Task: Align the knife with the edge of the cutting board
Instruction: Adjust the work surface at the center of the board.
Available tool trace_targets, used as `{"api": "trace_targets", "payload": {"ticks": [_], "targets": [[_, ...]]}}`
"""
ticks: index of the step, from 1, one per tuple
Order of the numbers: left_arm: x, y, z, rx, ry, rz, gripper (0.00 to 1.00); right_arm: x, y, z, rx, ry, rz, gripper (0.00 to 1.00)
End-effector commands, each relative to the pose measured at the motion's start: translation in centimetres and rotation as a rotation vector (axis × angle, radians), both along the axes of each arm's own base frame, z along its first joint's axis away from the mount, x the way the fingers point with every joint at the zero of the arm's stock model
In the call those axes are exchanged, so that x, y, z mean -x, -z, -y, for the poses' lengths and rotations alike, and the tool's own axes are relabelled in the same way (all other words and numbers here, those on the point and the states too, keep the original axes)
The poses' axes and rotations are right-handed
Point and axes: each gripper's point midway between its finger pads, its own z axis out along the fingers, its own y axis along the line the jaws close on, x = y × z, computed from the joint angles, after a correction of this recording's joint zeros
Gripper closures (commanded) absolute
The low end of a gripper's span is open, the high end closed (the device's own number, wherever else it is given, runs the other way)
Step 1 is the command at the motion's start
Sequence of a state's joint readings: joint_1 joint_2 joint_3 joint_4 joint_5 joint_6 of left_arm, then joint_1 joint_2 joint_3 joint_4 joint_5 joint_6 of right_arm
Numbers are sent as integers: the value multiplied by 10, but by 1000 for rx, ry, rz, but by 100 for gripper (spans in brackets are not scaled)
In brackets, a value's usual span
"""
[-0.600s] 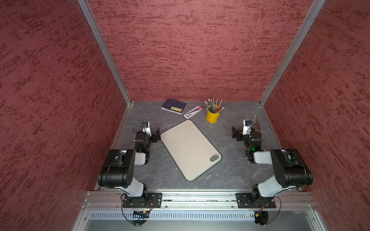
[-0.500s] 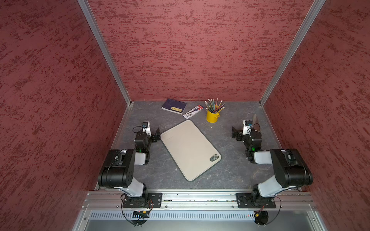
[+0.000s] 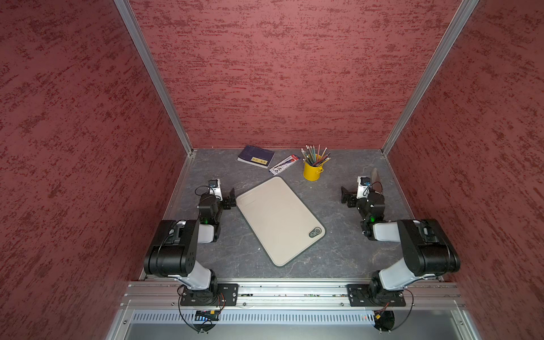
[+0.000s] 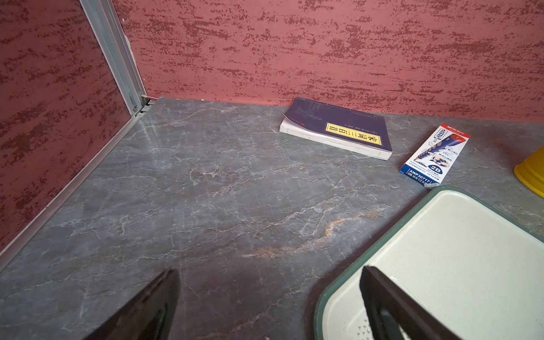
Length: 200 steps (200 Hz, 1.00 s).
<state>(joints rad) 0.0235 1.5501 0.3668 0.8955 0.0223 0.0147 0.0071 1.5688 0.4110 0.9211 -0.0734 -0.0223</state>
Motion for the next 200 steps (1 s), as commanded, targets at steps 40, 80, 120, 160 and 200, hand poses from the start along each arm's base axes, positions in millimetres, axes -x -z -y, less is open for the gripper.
{"api": "trace_targets", "payload": {"ticks": [40, 80, 120, 160, 200], "targets": [[0, -18, -20, 8, -125, 35, 0, 6, 3, 7, -2, 35, -11, 2], [45, -64, -61, 87, -379, 136, 0, 22, -68, 58, -15, 365, 13, 2], [86, -77, -65, 218, -419, 71, 0, 79, -149, 32, -113, 202, 262, 1], [112, -90, -59, 271, -411, -50, 0, 163, -143, 107, -569, 806, 118, 2], [159, -89, -49, 678, -436, -179, 0, 151, -146, 64, -208, 448, -117, 2]]}}
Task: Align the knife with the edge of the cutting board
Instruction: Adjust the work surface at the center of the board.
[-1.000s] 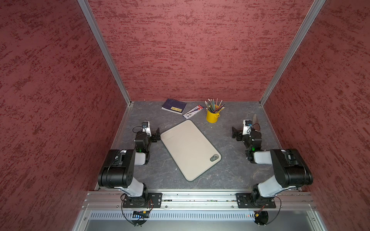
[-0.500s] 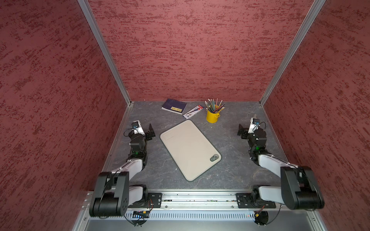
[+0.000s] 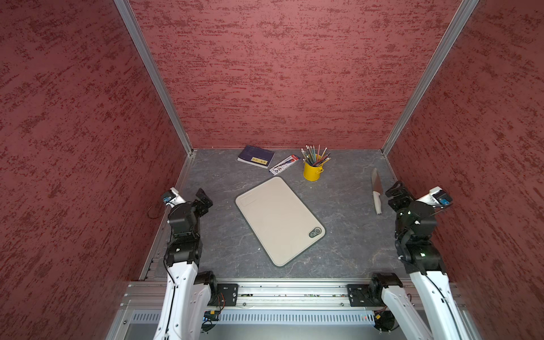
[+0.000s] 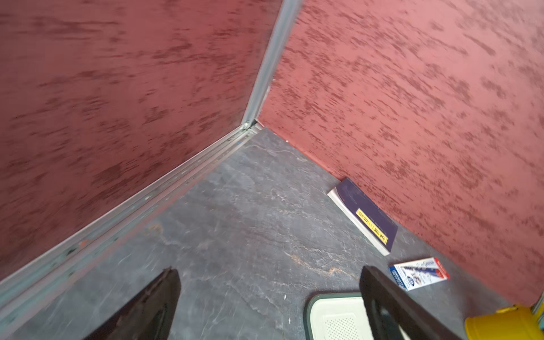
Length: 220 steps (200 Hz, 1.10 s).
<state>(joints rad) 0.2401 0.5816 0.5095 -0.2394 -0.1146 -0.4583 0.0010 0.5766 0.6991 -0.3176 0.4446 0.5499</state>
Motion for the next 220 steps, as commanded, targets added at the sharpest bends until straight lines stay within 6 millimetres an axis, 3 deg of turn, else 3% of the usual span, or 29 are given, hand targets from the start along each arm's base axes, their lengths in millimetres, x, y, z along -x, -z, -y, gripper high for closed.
{"api": "trace_targets", "payload": {"ticks": [1, 23, 43, 80, 113, 131, 174, 220], "targets": [[29, 32, 33, 313, 93, -142, 0, -1, 37, -26, 169, -217, -284, 2], [34, 43, 67, 476, 221, -192, 0, 6, 33, -35, 167, -249, -250, 1], [41, 58, 84, 591, 260, -282, 0, 7, 47, -56, 92, -348, -266, 1], [51, 83, 119, 645, 352, -496, 0, 14, 104, -84, -138, -450, -419, 2], [63, 110, 171, 570, 532, -772, 15, 32, 167, -107, -314, -515, -771, 4], [75, 119, 198, 507, 631, -856, 19, 38, 178, -129, -387, -600, -857, 4], [98, 139, 224, 511, 724, -929, 19, 63, 201, -162, -549, -712, -992, 3], [93, 160, 228, 555, 728, -966, 18, 51, 201, -193, -583, -786, -1015, 4]]}}
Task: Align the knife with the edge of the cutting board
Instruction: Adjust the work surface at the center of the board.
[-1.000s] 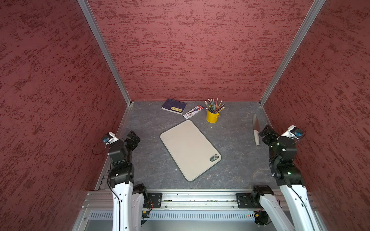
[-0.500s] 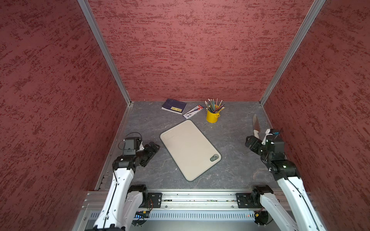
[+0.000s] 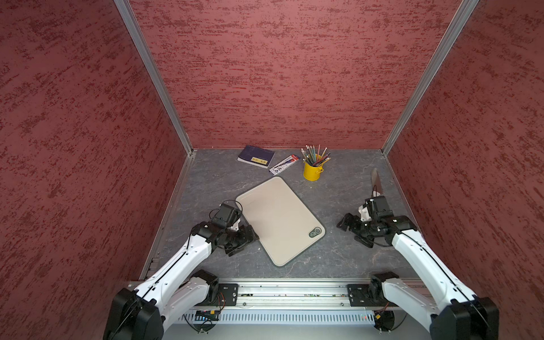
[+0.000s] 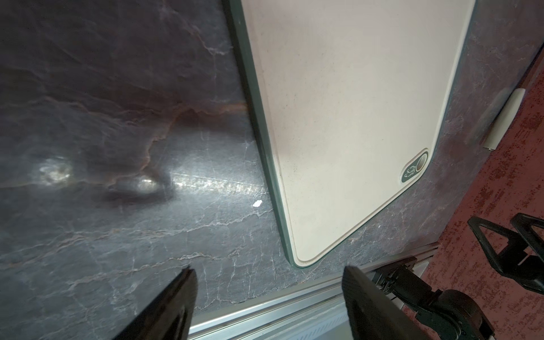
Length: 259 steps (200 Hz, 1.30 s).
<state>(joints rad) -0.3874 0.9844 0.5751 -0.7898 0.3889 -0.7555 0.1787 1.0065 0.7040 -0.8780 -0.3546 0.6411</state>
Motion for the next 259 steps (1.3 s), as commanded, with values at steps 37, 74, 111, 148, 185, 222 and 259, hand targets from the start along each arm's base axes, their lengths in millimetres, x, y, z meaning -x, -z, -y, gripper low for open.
{"api": "trace_targets", "payload": {"ticks": [37, 74, 111, 148, 185, 222, 259], "targets": [[-24, 22, 4, 37, -15, -57, 18, -21, 6, -40, 62, -144, -53, 3], [-51, 18, -12, 47, -53, -42, 17, -48, 22, -56, 113, -198, -73, 3], [-75, 21, -22, 56, -123, -45, 23, -74, 45, -74, 106, -236, -112, 2], [-78, 29, -24, 26, -178, -72, 25, -91, 51, -92, 105, -330, -105, 2], [-73, 36, -15, 0, -157, -98, 26, -93, 55, -97, 81, -342, -80, 2], [-72, 50, -5, -10, -137, -141, 27, -94, 58, -100, 66, -343, -76, 2], [-81, 57, -2, -21, -121, -155, 28, -92, 65, -98, 75, -322, -91, 2]]}}
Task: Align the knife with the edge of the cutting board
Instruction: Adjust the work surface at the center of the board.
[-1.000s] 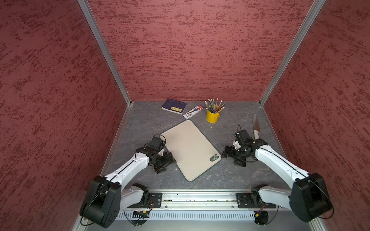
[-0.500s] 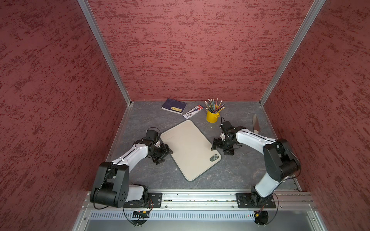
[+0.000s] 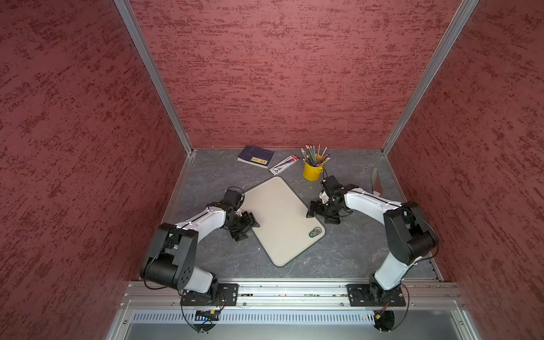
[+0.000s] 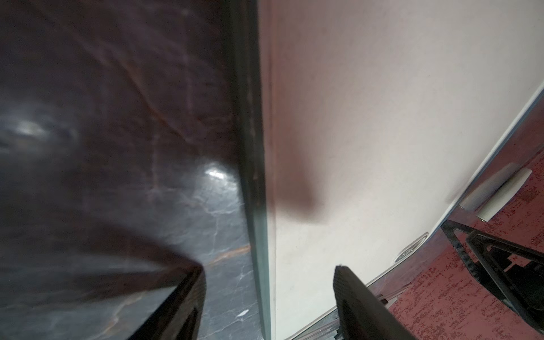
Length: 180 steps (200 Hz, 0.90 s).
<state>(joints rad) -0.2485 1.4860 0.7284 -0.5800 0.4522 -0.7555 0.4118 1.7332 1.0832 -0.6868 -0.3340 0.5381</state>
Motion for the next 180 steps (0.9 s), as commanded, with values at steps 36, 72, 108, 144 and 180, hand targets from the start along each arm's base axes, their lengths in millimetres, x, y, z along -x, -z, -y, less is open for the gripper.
{"api": "trace_targets", "payload": {"ticks": [36, 72, 108, 144, 180], "targets": [[-11, 19, 1, -30, 3, -13, 31, 26, 14, -27, -87, -70, -52, 2], [-20, 22, 1, -36, 2, -8, 31, 55, 14, -49, -106, -144, -51, 2], [-30, 20, 4, -34, 16, 6, 31, 74, 11, -68, -117, -197, -30, 2], [-35, 22, 11, -16, 41, 11, 31, 91, 7, -87, -123, -240, 1, 2], [-41, 22, 23, -14, 99, 14, 32, 103, 4, -105, -162, -240, 31, 2]]}}
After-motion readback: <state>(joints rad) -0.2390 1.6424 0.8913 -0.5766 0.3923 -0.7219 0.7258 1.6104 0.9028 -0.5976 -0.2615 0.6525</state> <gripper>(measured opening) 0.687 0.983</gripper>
